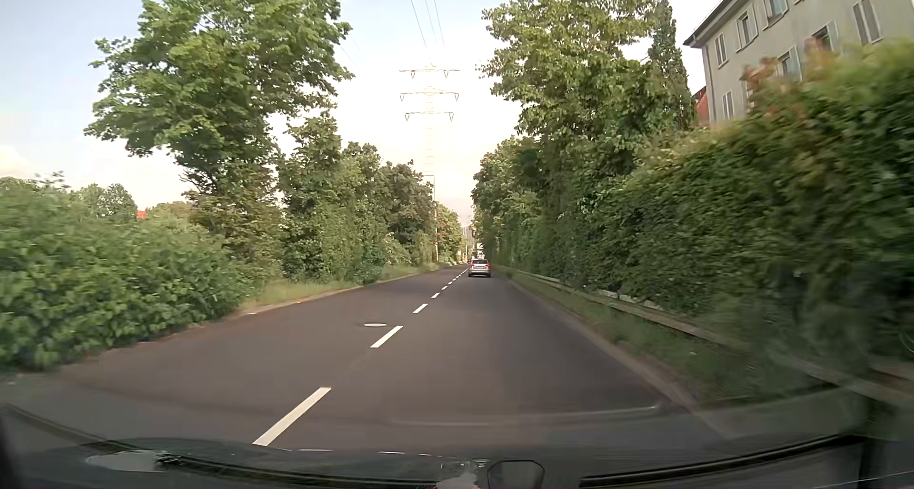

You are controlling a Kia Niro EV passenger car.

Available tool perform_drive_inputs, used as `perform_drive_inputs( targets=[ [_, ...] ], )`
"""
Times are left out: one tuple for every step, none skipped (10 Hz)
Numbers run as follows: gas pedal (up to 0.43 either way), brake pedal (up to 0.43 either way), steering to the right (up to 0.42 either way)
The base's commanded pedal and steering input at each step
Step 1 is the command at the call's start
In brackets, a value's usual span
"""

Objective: Follow the waypoints while adhering to traffic rules and regulations

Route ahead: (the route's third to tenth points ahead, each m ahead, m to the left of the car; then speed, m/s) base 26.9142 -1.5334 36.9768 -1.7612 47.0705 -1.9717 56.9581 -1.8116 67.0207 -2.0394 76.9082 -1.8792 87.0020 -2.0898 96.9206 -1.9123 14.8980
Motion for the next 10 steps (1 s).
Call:
perform_drive_inputs(
  targets=[
    [0.138,0.0,0.001],
    [0.138,0.0,0.001],
    [0.138,0.0,0.001],
    [0.138,0.0,0.001],
    [0.138,0.0,0.001],
    [0.138,0.0,0.001],
    [0.138,0.0,0.001],
    [0.138,0.0,0.001],
    [0.138,0.0,0.001],
    [0.138,0.0,0.001]
  ],
)
